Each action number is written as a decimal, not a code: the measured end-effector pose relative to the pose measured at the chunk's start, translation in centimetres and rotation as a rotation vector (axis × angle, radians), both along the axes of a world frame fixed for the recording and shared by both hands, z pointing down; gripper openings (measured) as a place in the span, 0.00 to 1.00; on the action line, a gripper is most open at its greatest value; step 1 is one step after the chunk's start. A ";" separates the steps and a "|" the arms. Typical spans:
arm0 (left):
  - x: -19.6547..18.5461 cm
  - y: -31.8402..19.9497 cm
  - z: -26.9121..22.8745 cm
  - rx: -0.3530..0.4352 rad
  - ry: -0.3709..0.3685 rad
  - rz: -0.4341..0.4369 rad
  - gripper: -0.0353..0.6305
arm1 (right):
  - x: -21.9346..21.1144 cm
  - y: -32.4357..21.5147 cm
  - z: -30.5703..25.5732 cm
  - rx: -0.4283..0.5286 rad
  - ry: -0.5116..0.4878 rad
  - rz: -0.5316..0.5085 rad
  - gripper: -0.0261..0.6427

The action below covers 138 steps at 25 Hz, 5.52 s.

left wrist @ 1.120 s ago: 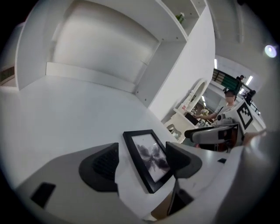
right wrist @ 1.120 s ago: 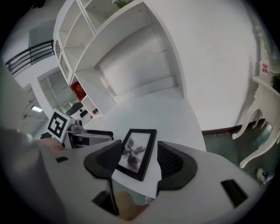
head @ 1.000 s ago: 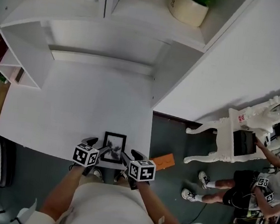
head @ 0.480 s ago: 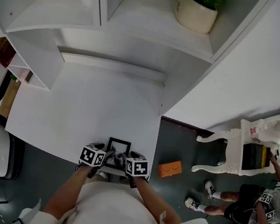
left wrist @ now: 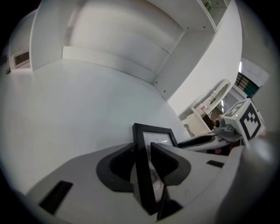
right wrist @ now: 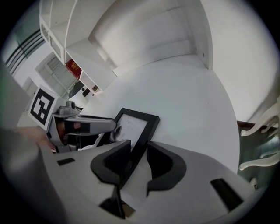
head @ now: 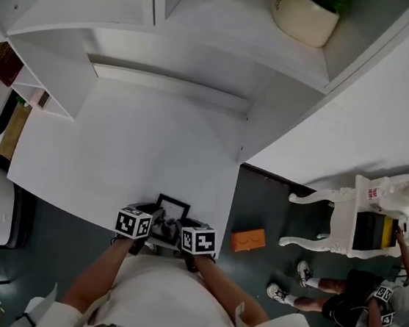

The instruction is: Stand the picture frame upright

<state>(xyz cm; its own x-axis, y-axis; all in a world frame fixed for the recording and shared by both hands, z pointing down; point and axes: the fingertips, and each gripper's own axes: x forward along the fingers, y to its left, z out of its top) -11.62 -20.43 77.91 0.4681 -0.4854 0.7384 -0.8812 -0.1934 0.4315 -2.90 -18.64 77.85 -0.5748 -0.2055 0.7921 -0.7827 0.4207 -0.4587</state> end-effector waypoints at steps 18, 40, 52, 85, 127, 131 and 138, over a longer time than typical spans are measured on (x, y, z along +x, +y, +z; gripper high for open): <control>-0.6 -2.5 -5.3 0.215 0.003 -0.037 0.18 | 0.3 -3.5 -4.4 0.162 -0.119 0.124 0.17; 0.0 -8.1 -29.2 0.742 -0.016 -0.097 0.18 | 1.0 -9.1 -27.7 0.795 -0.228 0.053 0.17; 0.6 -10.2 -44.7 1.049 -0.038 -0.106 0.18 | 1.6 -11.6 -42.2 1.081 -0.311 0.027 0.17; 1.0 -23.2 -66.0 1.293 -0.193 -0.262 0.18 | 0.9 -27.4 -64.1 1.339 -0.319 0.144 0.20; 1.2 -35.4 -67.3 1.205 -0.180 -0.389 0.18 | 0.5 -37.1 -65.7 1.278 -0.010 0.204 0.26; 1.1 -36.7 -67.0 1.199 -0.209 -0.378 0.18 | 0.2 -38.3 -65.7 1.287 0.032 0.199 0.26; 1.2 -37.9 -67.2 1.203 -0.209 -0.373 0.18 | 0.3 -38.9 -65.8 1.282 0.095 0.186 0.25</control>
